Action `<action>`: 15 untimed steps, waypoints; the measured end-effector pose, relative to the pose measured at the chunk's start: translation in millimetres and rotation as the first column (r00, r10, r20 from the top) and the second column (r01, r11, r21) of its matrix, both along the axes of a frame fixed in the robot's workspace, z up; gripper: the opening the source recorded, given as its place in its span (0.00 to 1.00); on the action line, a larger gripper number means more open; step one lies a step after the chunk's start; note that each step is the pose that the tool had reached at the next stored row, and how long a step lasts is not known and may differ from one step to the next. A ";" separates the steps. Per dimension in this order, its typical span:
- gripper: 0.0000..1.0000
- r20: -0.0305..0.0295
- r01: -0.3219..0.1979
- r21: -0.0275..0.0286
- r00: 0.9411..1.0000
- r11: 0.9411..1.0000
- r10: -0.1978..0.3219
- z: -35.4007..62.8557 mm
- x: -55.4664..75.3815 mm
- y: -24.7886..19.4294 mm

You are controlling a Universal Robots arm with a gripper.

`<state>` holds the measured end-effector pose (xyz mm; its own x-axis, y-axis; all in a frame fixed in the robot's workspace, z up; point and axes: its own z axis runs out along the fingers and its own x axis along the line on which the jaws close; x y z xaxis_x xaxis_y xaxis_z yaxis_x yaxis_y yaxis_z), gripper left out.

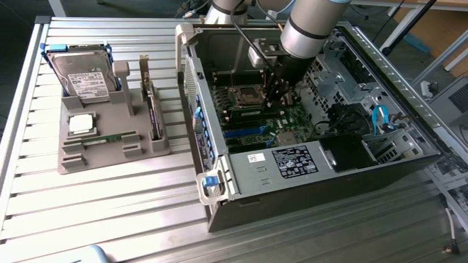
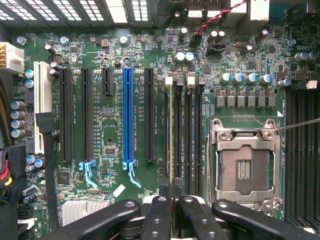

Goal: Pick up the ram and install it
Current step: 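Insert the ram into the slot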

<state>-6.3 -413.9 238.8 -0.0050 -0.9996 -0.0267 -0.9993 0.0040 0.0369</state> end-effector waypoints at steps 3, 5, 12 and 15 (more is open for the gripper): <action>0.12 0.000 0.001 0.000 1.000 1.000 -0.001 0.0 0.0 0.0; 0.12 0.000 0.002 0.000 1.000 1.000 -0.002 0.0 0.0 0.0; 0.12 0.000 0.006 0.000 1.000 1.000 -0.006 -0.1 0.0 0.0; 0.12 0.000 0.006 0.000 1.000 1.000 -0.006 -0.5 0.0 0.0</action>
<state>-6.3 -413.9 238.3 -0.0113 -0.9996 -0.0268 -0.9993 0.0103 0.0368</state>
